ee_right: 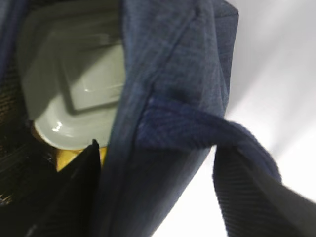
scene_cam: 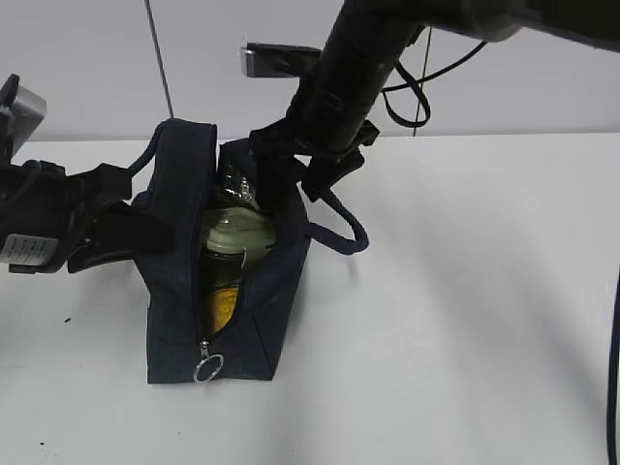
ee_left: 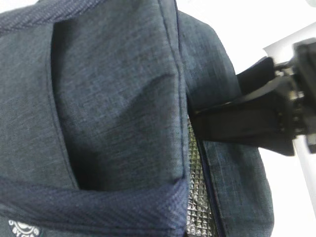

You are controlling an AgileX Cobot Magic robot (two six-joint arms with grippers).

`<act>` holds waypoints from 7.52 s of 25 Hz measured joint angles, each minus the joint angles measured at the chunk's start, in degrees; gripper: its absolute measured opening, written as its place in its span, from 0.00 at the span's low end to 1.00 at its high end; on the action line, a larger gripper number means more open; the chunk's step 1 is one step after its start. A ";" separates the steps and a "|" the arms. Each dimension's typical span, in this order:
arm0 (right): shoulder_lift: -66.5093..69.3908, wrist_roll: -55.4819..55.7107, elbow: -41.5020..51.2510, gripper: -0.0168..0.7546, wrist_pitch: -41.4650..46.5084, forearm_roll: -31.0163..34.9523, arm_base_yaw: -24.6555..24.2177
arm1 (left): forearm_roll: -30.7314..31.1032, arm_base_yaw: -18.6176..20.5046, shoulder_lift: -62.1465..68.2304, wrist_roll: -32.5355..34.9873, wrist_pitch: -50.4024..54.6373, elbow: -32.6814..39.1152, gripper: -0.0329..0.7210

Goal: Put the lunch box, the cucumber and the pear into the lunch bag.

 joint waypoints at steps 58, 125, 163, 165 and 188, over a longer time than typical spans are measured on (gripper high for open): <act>-5.37 4.46 4.25 0.03 1.16 -23.35 0.12 | -10.37 -6.77 11.57 5.55 3.09 -8.96 0.02; -5.37 4.46 4.25 0.03 1.05 -23.35 0.12 | -10.37 -6.77 11.57 5.55 3.09 -8.96 0.02; -5.37 4.46 4.25 0.03 1.05 -23.35 0.12 | -10.37 -6.77 11.57 5.55 3.09 -8.96 0.02; -5.37 4.46 4.25 0.03 1.05 -23.35 0.12 | -10.37 -6.77 11.57 5.55 3.09 -8.96 0.02; -5.37 4.60 4.25 0.03 1.05 -24.67 0.12 | -10.37 -6.77 11.57 5.55 3.64 -8.96 0.02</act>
